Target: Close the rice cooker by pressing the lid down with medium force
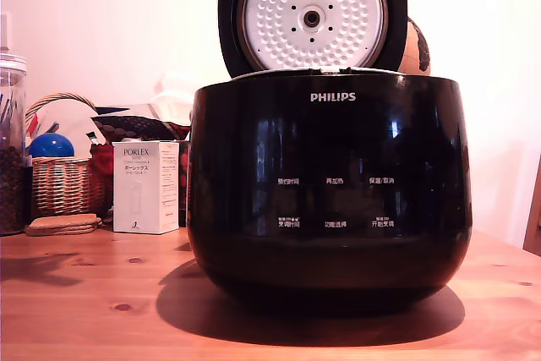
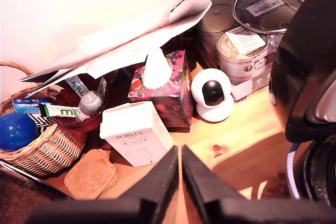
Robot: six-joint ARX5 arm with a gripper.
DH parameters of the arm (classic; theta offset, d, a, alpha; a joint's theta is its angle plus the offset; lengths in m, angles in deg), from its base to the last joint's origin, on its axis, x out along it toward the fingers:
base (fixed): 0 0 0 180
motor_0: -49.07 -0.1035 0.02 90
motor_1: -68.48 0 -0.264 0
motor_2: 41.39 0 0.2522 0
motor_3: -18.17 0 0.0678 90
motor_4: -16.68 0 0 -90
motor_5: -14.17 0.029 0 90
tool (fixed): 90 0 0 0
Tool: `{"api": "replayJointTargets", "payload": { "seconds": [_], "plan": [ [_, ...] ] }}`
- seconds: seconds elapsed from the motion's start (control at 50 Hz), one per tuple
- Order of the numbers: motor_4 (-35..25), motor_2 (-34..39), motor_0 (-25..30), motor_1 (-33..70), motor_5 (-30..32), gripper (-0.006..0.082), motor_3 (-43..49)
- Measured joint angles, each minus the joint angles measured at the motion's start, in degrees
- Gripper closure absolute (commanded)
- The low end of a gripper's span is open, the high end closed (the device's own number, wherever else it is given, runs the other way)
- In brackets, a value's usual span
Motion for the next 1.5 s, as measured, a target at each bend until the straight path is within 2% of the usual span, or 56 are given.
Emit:
{"api": "replayJointTargets", "payload": {
  "seconds": [0.3,0.44,0.56,0.66,0.94,1.24,1.36,1.5],
  "plan": [
    [-0.31,0.0,0.0,-0.02,0.02,0.0786,-3.02],
    [-5.6,0.0,-0.07,0.0,0.02,0.0786,-8.55],
    [-12.55,0.0,-0.55,0.0,-0.09,0.0786,-14.19],
    [-17.22,-0.66,-1.29,0.37,-0.28,0.0787,-15.43],
    [-27.19,-14.34,-4.09,11.02,-2.8,0.0787,-15.34],
    [-40.0,-30.73,-5.14,24.68,-2.89,0.0787,-8.76],
    [-42.45,-34.03,-5.49,28.04,-2.99,0.0787,-5.75],
    [-45.48,-34.21,-5.57,30.08,-3.17,0.0787,-2.12]
  ]
}}
